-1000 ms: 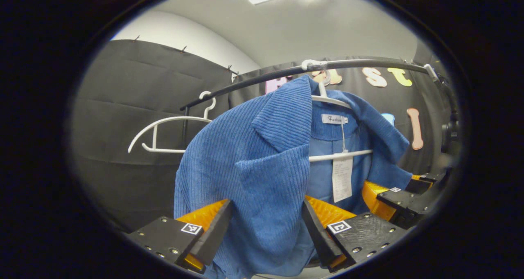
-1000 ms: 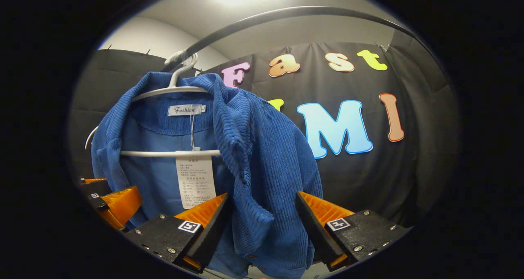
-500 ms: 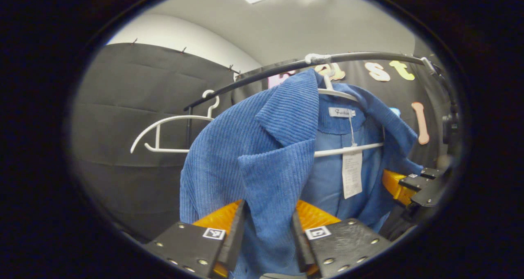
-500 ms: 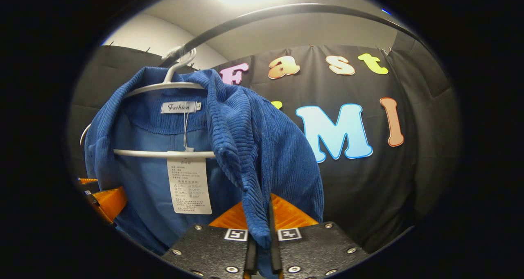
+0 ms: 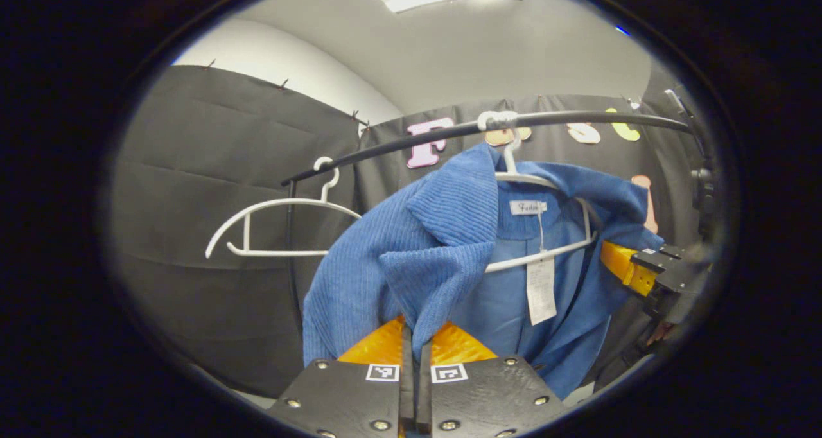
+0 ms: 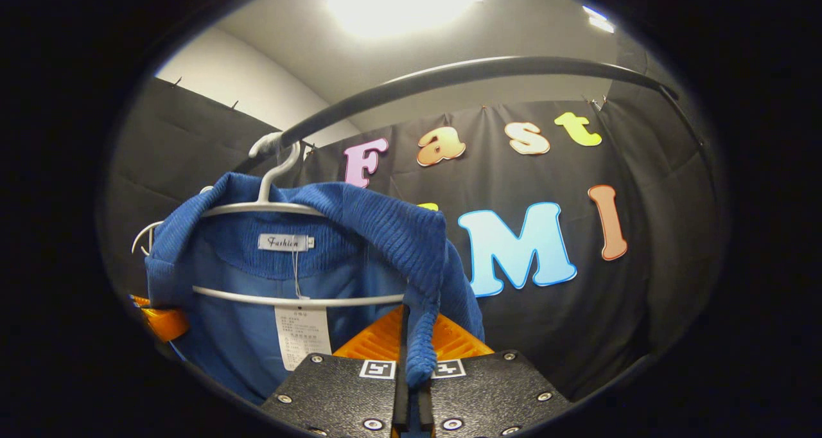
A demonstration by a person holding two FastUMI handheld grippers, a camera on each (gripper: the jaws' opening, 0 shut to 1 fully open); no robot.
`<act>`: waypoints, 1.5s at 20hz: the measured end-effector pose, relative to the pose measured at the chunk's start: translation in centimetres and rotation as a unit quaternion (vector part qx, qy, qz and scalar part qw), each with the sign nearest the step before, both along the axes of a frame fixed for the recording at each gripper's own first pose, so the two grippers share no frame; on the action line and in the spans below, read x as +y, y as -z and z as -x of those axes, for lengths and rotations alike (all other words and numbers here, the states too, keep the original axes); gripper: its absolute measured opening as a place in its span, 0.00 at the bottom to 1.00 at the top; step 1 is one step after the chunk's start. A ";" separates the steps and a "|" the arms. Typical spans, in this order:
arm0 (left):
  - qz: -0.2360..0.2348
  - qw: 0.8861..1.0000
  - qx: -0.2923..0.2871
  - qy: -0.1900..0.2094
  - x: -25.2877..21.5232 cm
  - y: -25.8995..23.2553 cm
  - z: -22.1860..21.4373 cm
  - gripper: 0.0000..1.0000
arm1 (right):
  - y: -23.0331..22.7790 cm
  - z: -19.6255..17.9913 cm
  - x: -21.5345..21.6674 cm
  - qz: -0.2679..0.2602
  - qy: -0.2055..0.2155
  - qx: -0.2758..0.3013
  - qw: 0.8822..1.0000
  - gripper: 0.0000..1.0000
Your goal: Grasp the clothes on the hanger with both hands and then place them into the laundry hamper below.
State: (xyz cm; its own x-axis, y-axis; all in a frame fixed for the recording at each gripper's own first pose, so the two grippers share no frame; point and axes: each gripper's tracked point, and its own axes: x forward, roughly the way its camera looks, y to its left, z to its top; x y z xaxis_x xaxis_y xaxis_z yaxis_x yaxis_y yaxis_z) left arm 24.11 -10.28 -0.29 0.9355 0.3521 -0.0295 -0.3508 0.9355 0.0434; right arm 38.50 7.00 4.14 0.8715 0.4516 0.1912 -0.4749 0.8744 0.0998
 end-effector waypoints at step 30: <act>-0.074 0.997 -0.033 -0.022 13.3 -10.5 -1.6 0.03 | -3.2 -9.4 -6.2 0.012 0.096 -0.042 0.994 0.05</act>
State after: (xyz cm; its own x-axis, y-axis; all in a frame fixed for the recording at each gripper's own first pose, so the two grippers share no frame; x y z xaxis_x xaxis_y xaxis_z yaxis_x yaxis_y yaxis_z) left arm 25.75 3.03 10.17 0.9174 0.3885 0.0859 -0.3975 0.9045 0.1548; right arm 47.93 0.77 7.31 0.9235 0.2831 0.2589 -0.3044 0.9515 0.0453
